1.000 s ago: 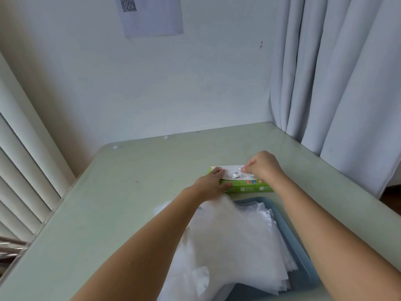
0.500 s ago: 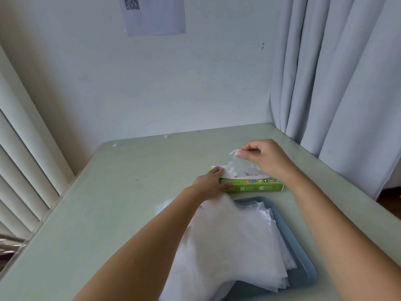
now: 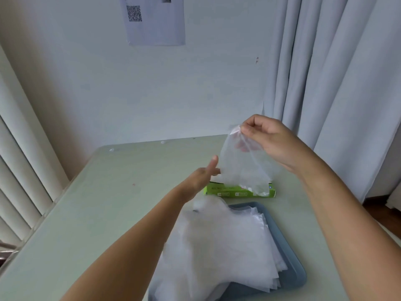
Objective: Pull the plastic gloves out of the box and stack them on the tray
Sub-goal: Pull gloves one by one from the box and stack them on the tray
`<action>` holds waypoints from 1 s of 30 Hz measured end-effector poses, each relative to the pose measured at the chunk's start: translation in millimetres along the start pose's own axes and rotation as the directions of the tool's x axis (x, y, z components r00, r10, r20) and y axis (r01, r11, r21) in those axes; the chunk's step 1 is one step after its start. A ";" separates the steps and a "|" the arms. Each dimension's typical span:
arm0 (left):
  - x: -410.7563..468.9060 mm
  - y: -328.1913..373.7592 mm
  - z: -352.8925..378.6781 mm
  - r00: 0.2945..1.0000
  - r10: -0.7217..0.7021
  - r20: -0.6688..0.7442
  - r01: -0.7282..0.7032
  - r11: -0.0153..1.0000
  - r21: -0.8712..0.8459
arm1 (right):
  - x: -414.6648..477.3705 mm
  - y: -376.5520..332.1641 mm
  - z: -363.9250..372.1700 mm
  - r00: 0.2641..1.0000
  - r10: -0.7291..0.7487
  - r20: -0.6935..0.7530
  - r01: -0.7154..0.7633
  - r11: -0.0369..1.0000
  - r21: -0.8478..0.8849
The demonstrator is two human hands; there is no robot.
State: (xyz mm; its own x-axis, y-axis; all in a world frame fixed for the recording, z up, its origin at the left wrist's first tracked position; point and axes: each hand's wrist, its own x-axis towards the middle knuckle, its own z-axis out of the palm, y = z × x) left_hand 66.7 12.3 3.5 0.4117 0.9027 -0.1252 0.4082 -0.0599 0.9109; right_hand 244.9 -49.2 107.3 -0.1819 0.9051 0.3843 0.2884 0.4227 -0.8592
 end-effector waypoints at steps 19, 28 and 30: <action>-88.5 36.2 0.5 0.999 -0.049 0.012 0.029 0.349 -0.937 | -63.1 43.5 42.6 0.715 0.669 0.202 -0.564 0.382 0.733; -114.7 29.5 15.7 0.999 0.031 -0.021 -0.033 0.461 -0.887 | -61.6 -0.2 68.4 0.913 0.408 0.027 -0.325 0.683 0.654; -129.1 22.9 18.1 0.997 0.018 0.081 0.055 0.583 -0.810 | -56.8 -3.7 65.6 0.918 0.395 -0.026 -0.311 0.760 0.570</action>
State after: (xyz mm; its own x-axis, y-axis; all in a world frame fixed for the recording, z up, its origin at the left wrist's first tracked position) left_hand 37.7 -113.3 33.4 0.4839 0.8638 -0.1399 -0.3994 0.3603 0.8430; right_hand 192.4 -105.1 66.4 -0.0287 0.9993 0.0219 -0.2599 0.0137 -0.9655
